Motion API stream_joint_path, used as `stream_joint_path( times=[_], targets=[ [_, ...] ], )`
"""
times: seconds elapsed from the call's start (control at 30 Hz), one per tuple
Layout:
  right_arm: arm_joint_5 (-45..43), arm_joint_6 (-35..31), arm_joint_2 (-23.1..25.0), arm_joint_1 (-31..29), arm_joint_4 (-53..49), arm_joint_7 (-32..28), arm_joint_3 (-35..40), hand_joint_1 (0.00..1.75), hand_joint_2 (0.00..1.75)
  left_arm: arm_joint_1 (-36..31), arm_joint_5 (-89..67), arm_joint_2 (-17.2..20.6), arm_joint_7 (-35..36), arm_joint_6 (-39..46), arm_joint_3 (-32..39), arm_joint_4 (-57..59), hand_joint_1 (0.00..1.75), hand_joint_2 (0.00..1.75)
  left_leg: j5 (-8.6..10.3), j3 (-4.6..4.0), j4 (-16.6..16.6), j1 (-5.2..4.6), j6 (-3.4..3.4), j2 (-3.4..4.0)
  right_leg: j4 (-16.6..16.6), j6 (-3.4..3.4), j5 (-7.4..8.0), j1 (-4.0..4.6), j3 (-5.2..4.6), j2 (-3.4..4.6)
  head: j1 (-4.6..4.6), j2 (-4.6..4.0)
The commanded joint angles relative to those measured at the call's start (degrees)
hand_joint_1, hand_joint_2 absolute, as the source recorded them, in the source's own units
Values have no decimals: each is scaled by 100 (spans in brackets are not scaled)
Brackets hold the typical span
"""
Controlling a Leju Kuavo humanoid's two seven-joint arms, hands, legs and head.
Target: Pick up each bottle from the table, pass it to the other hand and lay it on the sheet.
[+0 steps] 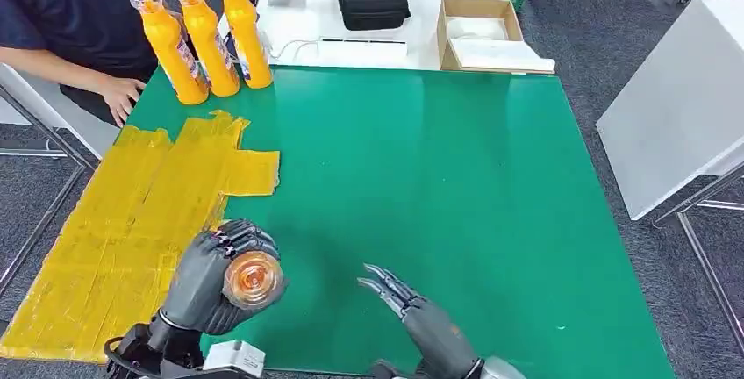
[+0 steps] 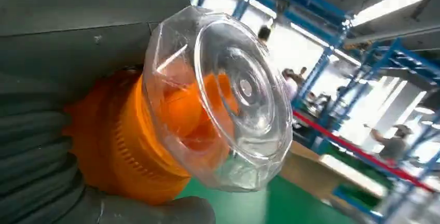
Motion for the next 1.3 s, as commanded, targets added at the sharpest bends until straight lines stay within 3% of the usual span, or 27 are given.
stream_joint_path(
  times=[0.03,0.27,0.5,0.83,1.03,1.07,1.3],
  targets=[
    [19,-148,-286,266,-299,38,-157,0,0,-84,-242,457,133,173,-325,277,175,175,-2,18,-6,-3,5,-4,-3,-8,-5,-1,19,-4,2,0],
    [21,-416,-424,358,-398,41,-91,0,0,-241,-1310,722,610,507,-450,578,175,175,0,20,-9,-3,5,-6,-6,-9,-4,-1,21,-7,2,0],
    [17,-471,-564,289,-546,-65,1,0,0,-638,-2454,998,1249,579,-661,1680,175,175,2,20,-10,-3,4,-3,-7,-7,-1,-1,18,-4,0,0],
    [94,-613,-964,358,-797,-162,263,0,0,-864,-2538,913,1615,508,45,3535,175,175,2,42,-23,-5,7,1,-18,-13,-1,-2,38,1,2,0],
    [-27,-600,-1033,256,-778,-141,356,0,0,-1001,-2629,869,1744,243,189,4016,175,175,1,21,-9,-1,2,1,-6,-8,-1,0,17,2,0,0],
    [-34,-576,-1008,238,-764,-128,361,0,0,-1056,-2823,849,1974,250,202,4062,0,175,1,30,-13,-1,4,0,-10,-11,-1,2,27,2,-2,0],
    [-54,-544,-952,215,-726,-85,369,0,0,-1131,-2787,796,2110,15,269,4155,0,175,4,31,-14,-4,5,2,-9,-11,2,-2,28,2,0,0]
  ],
)
